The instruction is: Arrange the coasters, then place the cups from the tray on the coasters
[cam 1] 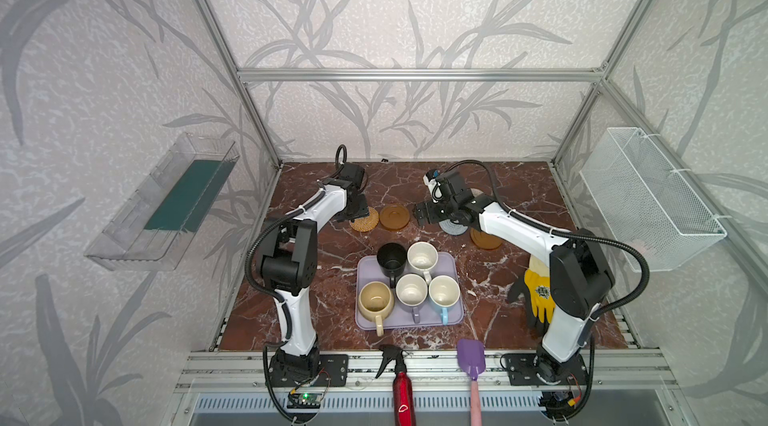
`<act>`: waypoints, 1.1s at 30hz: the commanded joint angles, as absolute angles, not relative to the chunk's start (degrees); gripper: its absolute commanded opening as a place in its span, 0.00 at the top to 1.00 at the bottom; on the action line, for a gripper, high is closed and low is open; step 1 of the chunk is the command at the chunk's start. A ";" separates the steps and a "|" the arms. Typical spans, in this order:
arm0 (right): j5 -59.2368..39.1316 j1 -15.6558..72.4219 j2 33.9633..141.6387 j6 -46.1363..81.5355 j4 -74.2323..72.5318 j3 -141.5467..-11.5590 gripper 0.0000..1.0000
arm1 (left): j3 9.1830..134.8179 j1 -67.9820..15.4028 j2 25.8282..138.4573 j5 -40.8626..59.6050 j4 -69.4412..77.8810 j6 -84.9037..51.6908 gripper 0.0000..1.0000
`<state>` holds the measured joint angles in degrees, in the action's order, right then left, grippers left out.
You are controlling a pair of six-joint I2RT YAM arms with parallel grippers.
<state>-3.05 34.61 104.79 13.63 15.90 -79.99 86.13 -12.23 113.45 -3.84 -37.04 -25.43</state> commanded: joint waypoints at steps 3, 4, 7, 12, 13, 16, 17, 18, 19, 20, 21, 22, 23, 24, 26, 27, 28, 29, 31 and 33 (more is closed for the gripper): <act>-5.01 35.07 106.55 14.99 17.49 -82.73 0.00 | 90.40 -12.39 117.34 -6.37 -41.27 -23.64 0.38; -5.10 35.08 106.78 14.99 17.49 -82.86 0.00 | 90.61 -12.33 117.87 -6.33 -41.09 -23.64 0.38; -5.36 35.07 107.21 15.02 17.42 -83.23 0.00 | 92.04 -12.36 119.99 -6.34 -41.37 -23.13 0.38; -6.05 35.07 107.31 15.39 17.25 -82.90 0.00 | 93.52 -12.46 122.42 -7.42 -43.40 -22.83 0.38; -6.19 35.08 107.23 15.51 17.23 -82.70 0.00 | 93.79 -12.39 122.83 -8.09 -44.31 -22.91 0.38; -6.32 35.07 106.96 15.64 17.01 -81.93 0.00 | 94.72 -12.39 124.09 -10.20 -47.04 -23.03 0.42; -6.33 35.13 106.83 15.74 16.81 -81.53 0.00 | 94.91 -12.38 124.43 -10.68 -48.14 -23.10 0.43; -6.33 35.09 106.69 15.79 16.70 -81.26 0.00 | 94.92 -12.36 124.70 -11.26 -48.76 -23.27 0.43; -6.33 35.07 106.51 15.78 16.61 -81.00 0.00 | 94.64 -12.39 124.81 -11.66 -49.43 -23.48 0.44; -6.25 35.08 106.23 15.74 16.56 -80.76 0.00 | 93.98 -12.28 124.57 -11.87 -49.44 -23.71 0.44; -6.16 35.09 106.03 15.76 16.44 -80.48 0.00 | 93.44 -12.32 124.31 -12.37 -49.40 -23.88 0.44; -6.07 35.08 105.76 15.75 16.35 -80.19 0.00 | 92.93 -12.29 124.05 -13.10 -49.70 -24.68 0.46; -5.98 35.08 105.49 15.79 16.34 -79.92 0.00 | 92.67 -12.31 123.88 -13.76 -50.43 -25.14 0.48; -5.89 35.12 105.17 15.74 16.27 -79.61 0.00 | 92.20 -12.22 123.64 -13.91 -50.66 -25.40 0.48; -5.97 35.09 104.49 15.82 16.00 -78.92 0.00 | 90.74 -11.98 122.80 -14.06 -50.45 -25.79 0.48; -5.98 35.07 104.20 15.92 15.91 -78.59 0.00 | 90.01 -11.79 122.26 -13.97 -50.15 -25.99 0.49; -5.98 35.11 103.85 16.01 15.67 -78.12 0.00 | 89.13 -11.61 121.56 -13.64 -50.04 -26.15 0.49; -5.93 35.10 103.56 16.08 15.48 -77.67 0.00 | 88.06 -11.51 120.65 -13.71 -49.69 -26.36 0.49; -5.97 35.09 103.02 16.23 15.20 -76.88 0.00 | 86.19 -11.38 118.82 -13.84 -49.31 -26.70 0.50; -5.91 35.11 102.56 16.27 15.03 -76.28 0.00 | 84.52 -11.09 117.16 -14.39 -49.22 -27.18 0.50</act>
